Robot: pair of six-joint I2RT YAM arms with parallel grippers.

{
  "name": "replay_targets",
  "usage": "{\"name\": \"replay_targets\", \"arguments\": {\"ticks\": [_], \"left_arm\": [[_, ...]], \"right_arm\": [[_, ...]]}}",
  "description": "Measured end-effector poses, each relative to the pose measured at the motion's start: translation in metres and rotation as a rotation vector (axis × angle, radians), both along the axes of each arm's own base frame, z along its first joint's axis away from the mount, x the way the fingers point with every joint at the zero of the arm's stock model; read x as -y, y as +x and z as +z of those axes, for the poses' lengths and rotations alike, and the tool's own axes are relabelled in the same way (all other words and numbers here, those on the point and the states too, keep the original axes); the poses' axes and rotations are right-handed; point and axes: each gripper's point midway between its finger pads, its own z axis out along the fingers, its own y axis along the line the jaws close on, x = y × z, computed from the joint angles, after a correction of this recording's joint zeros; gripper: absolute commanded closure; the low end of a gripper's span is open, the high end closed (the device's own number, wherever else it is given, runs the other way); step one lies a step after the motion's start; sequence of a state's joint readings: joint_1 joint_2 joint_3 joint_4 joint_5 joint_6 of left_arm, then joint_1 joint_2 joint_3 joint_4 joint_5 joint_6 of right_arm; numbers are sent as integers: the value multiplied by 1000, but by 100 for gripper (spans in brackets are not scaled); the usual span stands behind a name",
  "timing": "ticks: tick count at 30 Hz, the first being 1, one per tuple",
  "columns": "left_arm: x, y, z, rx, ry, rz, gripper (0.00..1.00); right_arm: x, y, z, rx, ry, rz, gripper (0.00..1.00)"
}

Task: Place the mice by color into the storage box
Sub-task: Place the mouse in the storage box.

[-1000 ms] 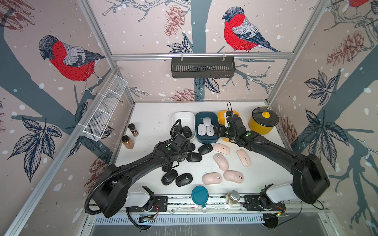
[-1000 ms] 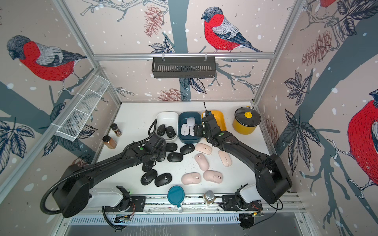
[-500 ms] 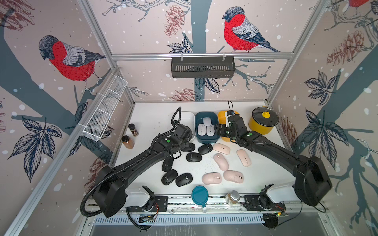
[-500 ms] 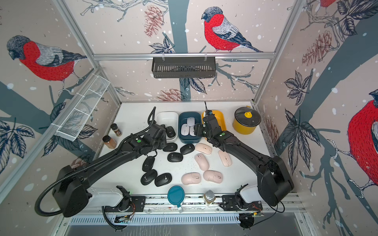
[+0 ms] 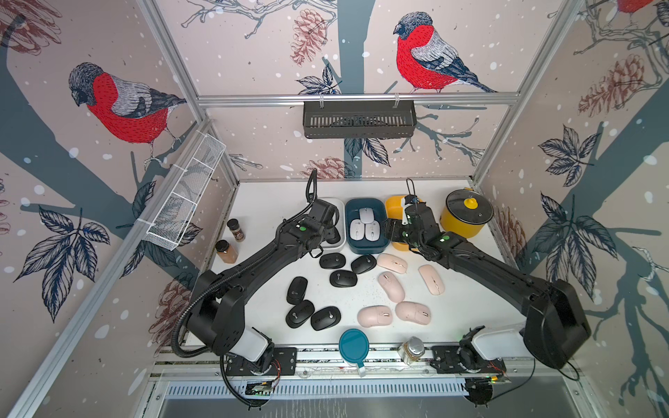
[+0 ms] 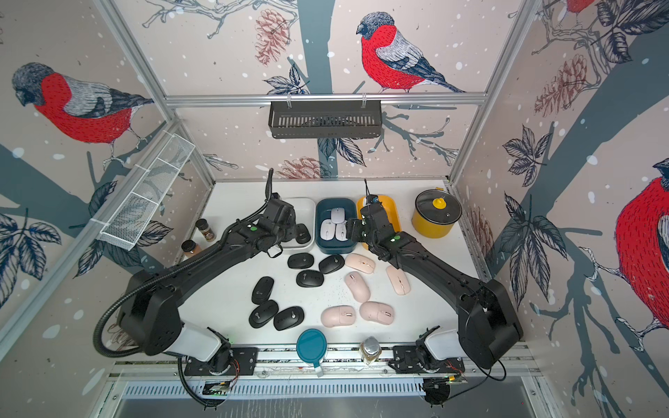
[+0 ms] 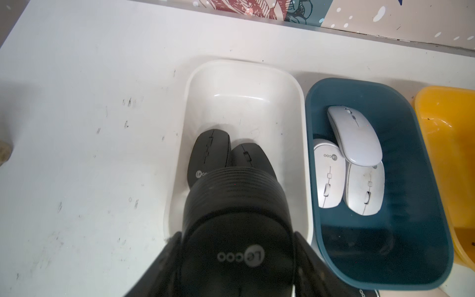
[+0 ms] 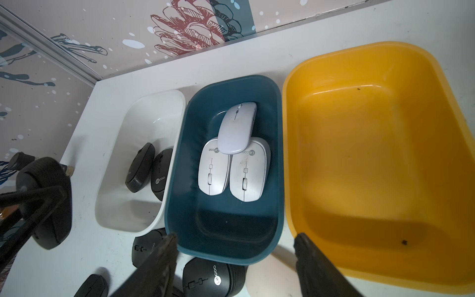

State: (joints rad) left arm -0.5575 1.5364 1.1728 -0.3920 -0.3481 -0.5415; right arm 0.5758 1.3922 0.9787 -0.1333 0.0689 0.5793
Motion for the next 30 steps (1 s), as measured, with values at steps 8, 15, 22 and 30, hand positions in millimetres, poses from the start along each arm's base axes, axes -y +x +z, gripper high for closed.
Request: {"name": "replay_targets", "arguments": {"ticks": [8, 15, 22, 30], "left_arm": [[18, 35, -22, -30, 32, -63, 49], [29, 57, -44, -70, 25, -82, 49], [35, 76, -63, -89, 16, -80, 49], [36, 92, -87, -121, -2, -61, 49]], "right_arm": [[5, 4, 2, 6, -3, -18, 28], [8, 6, 2, 6, -3, -28, 28], [11, 7, 1, 5, -4, -36, 27], [14, 6, -4, -4, -9, -41, 27]]}}
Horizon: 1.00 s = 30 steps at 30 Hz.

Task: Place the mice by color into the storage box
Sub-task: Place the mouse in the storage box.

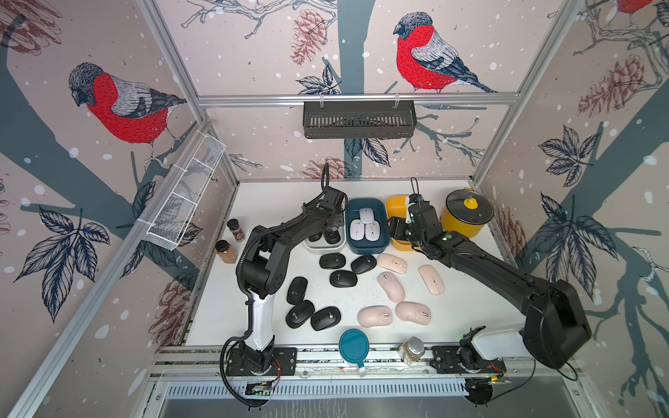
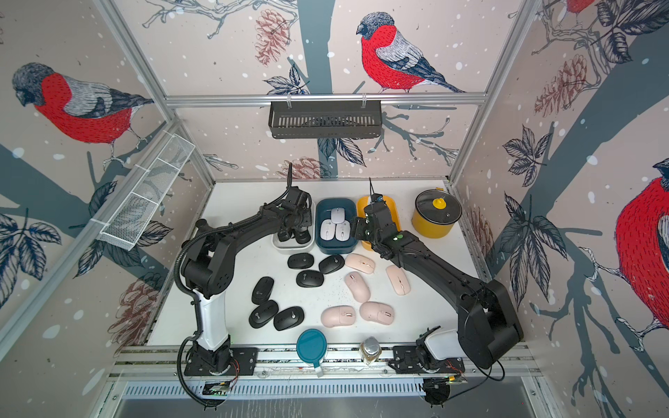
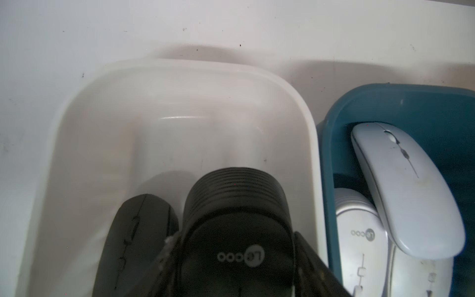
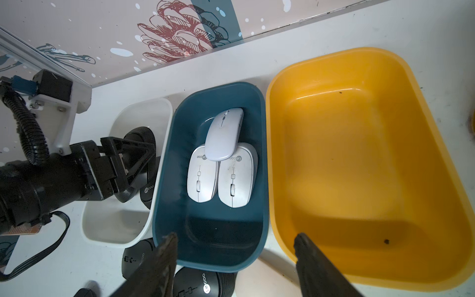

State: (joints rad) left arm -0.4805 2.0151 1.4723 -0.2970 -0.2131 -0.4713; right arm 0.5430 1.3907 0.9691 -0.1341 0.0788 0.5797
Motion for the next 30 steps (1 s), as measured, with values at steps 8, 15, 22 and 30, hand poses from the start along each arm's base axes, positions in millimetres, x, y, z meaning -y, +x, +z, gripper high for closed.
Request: {"name": "replay_targets", "arguments": {"ticks": [8, 15, 22, 30], "left_arm": [[2, 9, -11, -12, -1, 3, 49], [7, 22, -14, -3, -8, 4, 46], [11, 32, -14, 3, -1, 3, 29], [11, 33, -11, 1, -6, 4, 27]], "right_arm": [[5, -2, -3, -5, -3, -9, 27], [7, -1, -5, -14, 8, -25, 27], [10, 0, -5, -14, 8, -32, 27], [13, 2, -4, -13, 10, -40, 27]]}}
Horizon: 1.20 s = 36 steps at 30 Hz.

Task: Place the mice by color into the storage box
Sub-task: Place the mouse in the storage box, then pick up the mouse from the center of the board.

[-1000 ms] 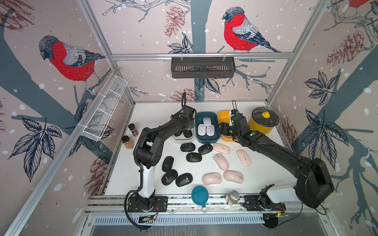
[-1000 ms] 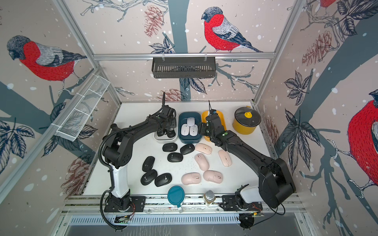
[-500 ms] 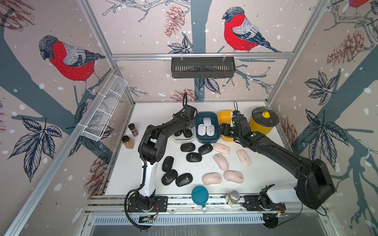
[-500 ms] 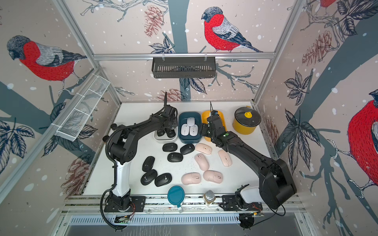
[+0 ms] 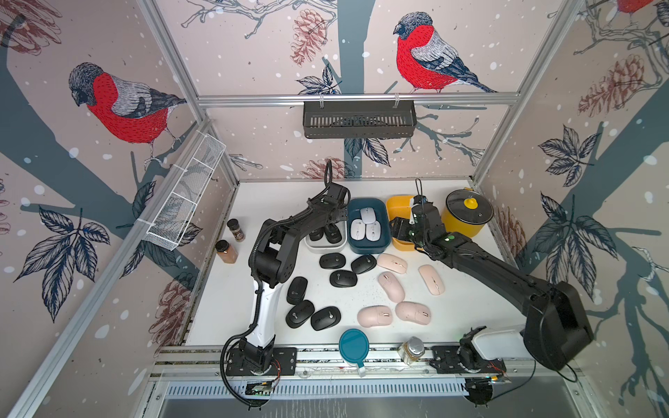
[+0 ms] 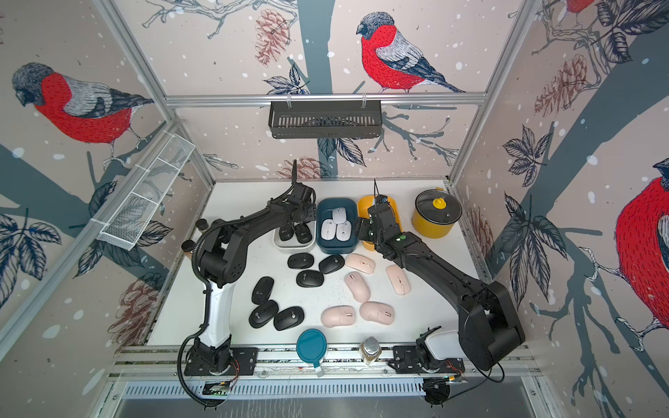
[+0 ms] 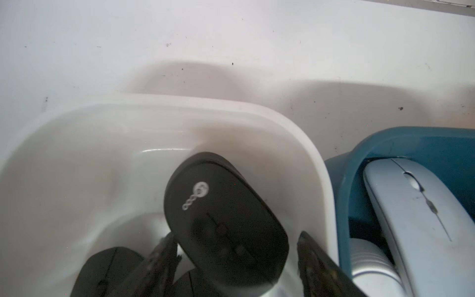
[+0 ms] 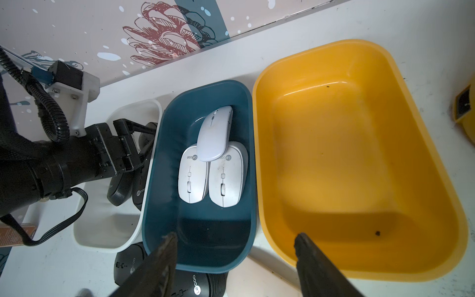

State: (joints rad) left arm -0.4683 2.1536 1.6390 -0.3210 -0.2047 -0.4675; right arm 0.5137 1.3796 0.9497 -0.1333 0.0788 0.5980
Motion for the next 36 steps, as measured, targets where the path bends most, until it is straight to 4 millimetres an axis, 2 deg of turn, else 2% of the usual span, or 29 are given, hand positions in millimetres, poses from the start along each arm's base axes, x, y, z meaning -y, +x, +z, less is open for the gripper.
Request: {"name": "replay_targets", "arguments": {"ticks": [4, 7, 10, 14, 18, 23, 29, 32, 36], "left_arm": [[2, -3, 19, 16, -30, -6, 28], [-1, -10, 45, 51, -58, 0, 29], [-4, -25, 69, 77, -92, -9, 29], [-9, -59, 96, 113, -103, -45, 29], [-11, -105, 104, 127, -66, -138, 29], [-4, -169, 93, 105, -49, -312, 28], [-1, -223, 59, 19, -94, -461, 27], [6, -245, 40, -38, -104, -536, 27], [19, -255, 22, -86, -98, -604, 27]], "right_arm": [[0, 1, 2, 4, 2, -2, 27], [-1, 3, 6, 11, 6, -2, 27], [-1, 3, 7, 13, 7, -1, 27], [-1, 0, 9, 18, 13, 9, 27], [0, -5, 12, 37, 16, 26, 27], [-1, -9, 13, 45, 24, 42, 27], [-3, -13, 14, 48, 39, 61, 27], [-5, -15, 14, 49, 46, 70, 27], [-6, -16, 15, 50, 50, 75, 27]]}}
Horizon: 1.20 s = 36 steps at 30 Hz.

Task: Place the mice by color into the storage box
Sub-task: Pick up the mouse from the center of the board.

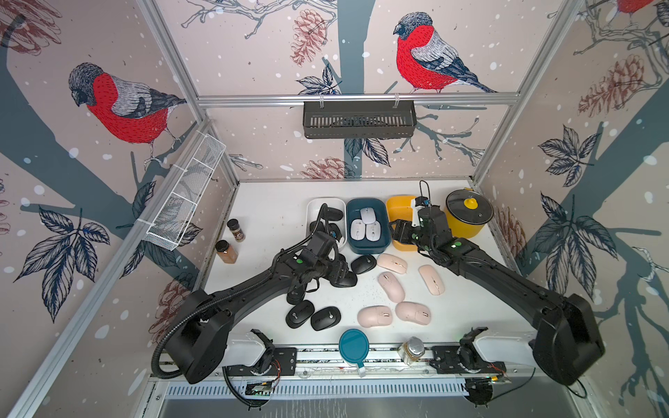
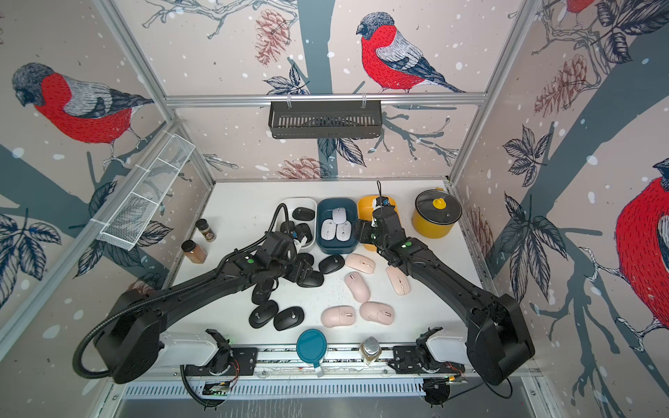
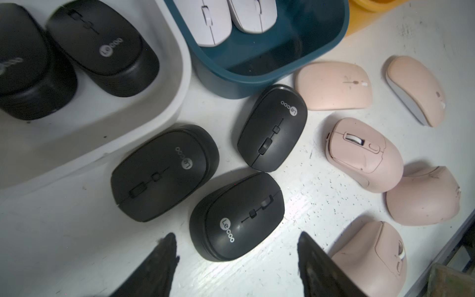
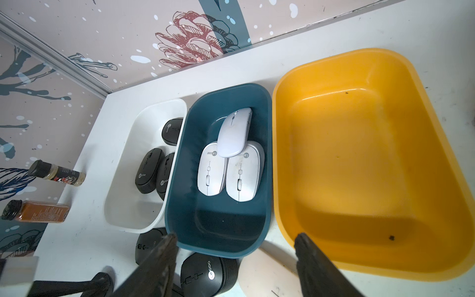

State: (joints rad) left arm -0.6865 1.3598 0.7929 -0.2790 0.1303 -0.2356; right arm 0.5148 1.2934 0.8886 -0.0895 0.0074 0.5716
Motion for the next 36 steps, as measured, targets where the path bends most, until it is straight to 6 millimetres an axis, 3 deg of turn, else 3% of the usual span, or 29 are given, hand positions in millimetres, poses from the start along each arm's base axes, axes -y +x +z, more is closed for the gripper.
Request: {"name": "replay_targets", "arguments": {"ticks": [7, 18, 23, 36], "left_arm": [[18, -1, -29, -61, 46, -102, 27], [29, 11, -40, -57, 91, -160, 27], [28, 10, -51, -85, 120, -171, 27], [12, -1, -57, -121, 179, -168, 27]], "right_arm": [[0, 0, 0, 0, 0, 0, 27], [0, 0, -2, -4, -1, -1, 27], [0, 0, -2, -6, 0, -2, 27], [-1, 0, -3, -11, 1, -3, 27]]}}
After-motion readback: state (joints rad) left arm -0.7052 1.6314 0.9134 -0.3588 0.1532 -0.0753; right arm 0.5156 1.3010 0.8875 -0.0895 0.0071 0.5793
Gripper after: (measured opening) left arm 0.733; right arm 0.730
